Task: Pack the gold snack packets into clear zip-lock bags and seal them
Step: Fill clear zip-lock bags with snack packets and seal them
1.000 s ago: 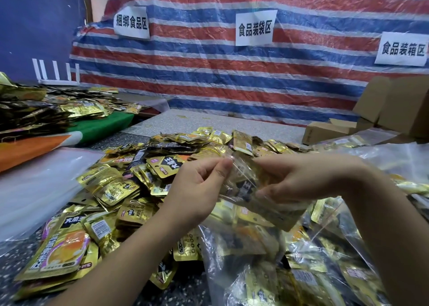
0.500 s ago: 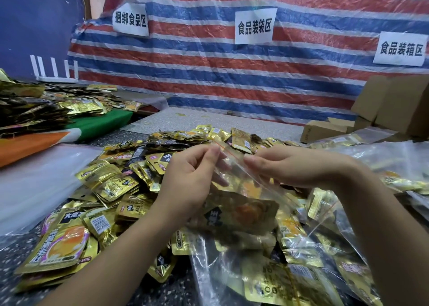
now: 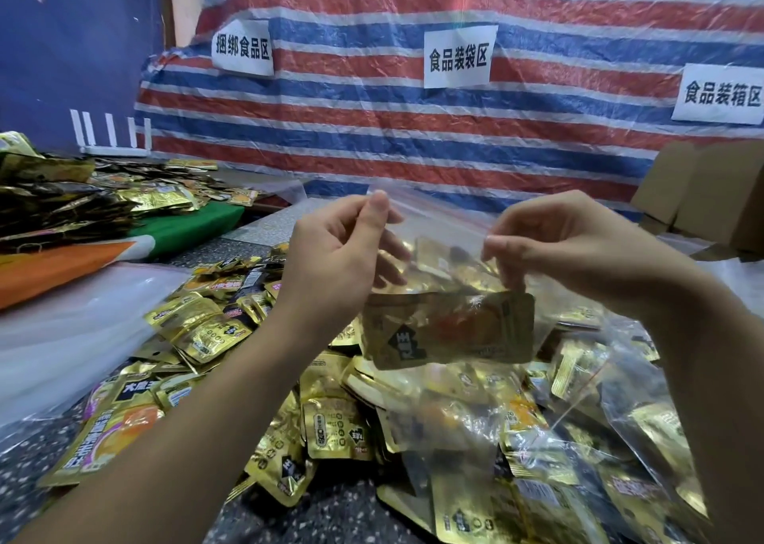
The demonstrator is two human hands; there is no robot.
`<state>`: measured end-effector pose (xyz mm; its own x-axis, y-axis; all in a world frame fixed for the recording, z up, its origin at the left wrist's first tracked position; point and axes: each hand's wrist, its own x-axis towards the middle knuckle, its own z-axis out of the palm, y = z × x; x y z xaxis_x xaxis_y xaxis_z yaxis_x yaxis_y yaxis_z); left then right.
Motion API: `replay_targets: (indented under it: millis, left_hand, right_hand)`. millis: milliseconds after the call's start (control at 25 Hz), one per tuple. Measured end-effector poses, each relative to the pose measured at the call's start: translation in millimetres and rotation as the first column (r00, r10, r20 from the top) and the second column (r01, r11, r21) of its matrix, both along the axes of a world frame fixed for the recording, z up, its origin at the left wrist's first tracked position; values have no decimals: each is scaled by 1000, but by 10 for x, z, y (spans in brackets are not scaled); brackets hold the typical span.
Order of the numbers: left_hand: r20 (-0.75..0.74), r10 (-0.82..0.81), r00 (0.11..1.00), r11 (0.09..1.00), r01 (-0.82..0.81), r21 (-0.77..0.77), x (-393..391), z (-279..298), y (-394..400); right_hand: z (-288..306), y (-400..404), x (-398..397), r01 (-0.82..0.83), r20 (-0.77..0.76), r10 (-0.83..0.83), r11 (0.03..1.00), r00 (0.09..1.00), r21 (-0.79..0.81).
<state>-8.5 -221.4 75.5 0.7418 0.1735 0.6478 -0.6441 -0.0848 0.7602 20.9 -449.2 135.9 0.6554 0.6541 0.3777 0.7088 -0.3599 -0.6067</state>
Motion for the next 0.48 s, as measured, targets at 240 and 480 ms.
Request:
replay_targets:
  millis: [240, 480]
  left_hand:
    - [56, -67, 996, 998, 68, -11, -40, 239, -87]
    - [-7, -194, 981, 969, 191, -158, -109, 364, -131]
  right_hand:
    - [79, -84, 8, -20, 90, 4, 984, 996, 176]
    - [65, -41, 3, -86, 31, 80, 931, 996, 355]
